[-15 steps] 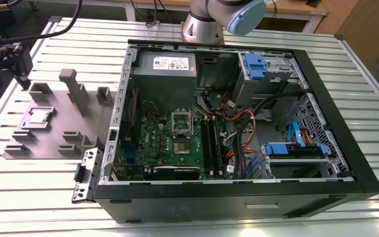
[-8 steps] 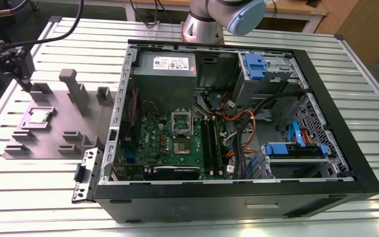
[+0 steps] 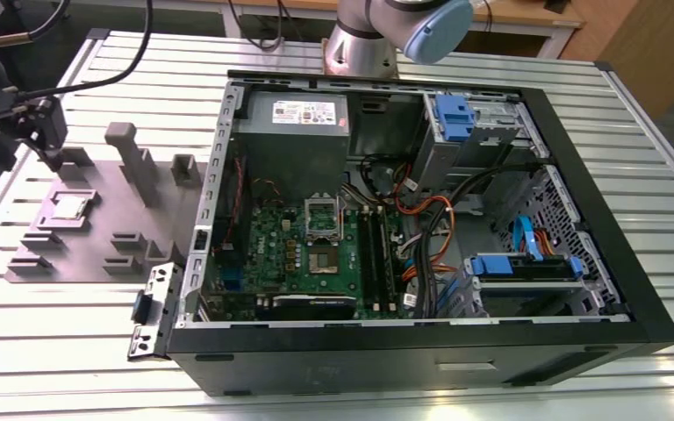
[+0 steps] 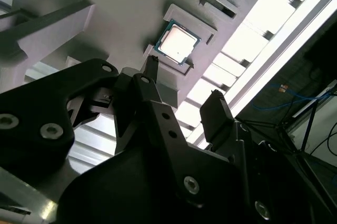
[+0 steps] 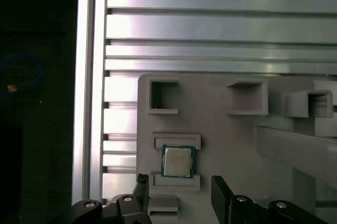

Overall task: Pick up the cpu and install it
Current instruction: 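Pick up the cpu and move it towards the insertion slot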

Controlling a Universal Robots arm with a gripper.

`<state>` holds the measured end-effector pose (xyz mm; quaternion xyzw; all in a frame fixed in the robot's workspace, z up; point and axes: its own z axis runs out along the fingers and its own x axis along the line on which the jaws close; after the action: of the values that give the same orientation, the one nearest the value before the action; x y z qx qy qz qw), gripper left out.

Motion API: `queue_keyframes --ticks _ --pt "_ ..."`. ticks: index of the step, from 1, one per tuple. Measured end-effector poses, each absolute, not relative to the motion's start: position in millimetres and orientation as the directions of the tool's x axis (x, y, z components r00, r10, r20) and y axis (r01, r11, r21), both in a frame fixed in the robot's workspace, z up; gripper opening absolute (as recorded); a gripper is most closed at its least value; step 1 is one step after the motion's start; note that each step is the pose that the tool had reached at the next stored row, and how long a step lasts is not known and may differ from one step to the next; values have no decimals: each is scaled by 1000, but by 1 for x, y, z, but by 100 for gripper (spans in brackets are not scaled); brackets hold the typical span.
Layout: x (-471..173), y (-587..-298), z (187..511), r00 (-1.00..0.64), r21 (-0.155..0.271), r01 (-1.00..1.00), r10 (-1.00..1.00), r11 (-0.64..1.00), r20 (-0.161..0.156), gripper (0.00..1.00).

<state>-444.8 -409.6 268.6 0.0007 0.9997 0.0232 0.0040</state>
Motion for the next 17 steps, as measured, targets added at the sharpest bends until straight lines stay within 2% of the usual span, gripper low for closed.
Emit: queue_keyframes --ticks 6,7,17 --pt "-445 -410 265 -1000 46 1 2 999 -8 60" --pt "-445 -410 265 -1000 46 1 2 999 -8 66" --pt "-445 -410 252 -1000 52 -11 -10 999 -7 66"
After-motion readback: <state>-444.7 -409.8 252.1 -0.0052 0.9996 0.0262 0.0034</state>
